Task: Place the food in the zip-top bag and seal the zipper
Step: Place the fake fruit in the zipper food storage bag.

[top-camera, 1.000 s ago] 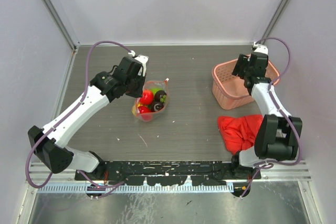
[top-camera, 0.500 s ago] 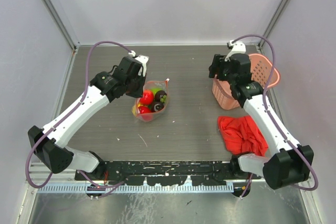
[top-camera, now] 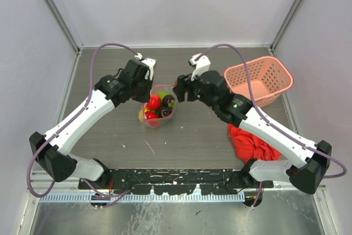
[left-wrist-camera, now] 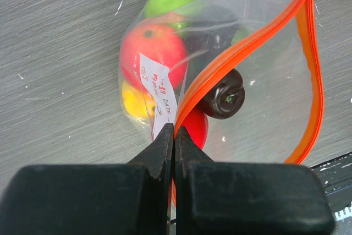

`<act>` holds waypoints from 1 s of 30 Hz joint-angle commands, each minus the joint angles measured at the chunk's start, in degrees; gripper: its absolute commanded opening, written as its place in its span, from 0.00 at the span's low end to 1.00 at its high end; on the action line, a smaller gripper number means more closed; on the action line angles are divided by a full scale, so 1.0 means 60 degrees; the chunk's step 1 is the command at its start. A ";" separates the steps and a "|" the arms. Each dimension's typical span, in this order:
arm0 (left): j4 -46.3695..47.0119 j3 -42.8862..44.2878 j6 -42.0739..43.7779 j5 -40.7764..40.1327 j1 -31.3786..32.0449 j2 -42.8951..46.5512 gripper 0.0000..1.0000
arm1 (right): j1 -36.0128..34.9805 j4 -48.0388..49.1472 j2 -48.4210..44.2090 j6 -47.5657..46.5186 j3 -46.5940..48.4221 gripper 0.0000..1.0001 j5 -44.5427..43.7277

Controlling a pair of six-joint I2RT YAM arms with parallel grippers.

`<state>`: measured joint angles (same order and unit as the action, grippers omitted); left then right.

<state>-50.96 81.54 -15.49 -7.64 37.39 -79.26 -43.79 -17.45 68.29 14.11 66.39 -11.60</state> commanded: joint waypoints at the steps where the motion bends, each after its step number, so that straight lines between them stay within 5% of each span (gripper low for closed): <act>1: 0.0348 0.0400 -0.0033 0.0139 -0.0053 0.0005 0.00 | -0.1249 0.0707 0.0507 0.0245 0.0702 0.57 -0.0518; 13: 0.0399 0.0355 -0.0041 0.0242 -0.0050 0.0013 0.00 | -0.2054 0.1260 0.2114 0.0372 0.0680 0.63 -0.0745; 21: 0.0409 0.0305 -0.0041 0.0281 -0.0057 0.0022 0.00 | -0.2061 0.1474 0.2607 0.0373 0.0868 0.92 -0.0787; 30: 0.0392 0.0277 0.0113 0.0207 -0.0050 0.0054 0.00 | -0.1961 0.1415 0.1868 -0.0108 0.0836 1.00 -0.0675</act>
<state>-50.83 81.54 -15.59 -6.59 37.39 -79.29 -55.92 -12.03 84.60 15.31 69.34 -14.98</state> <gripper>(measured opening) 0.006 0.995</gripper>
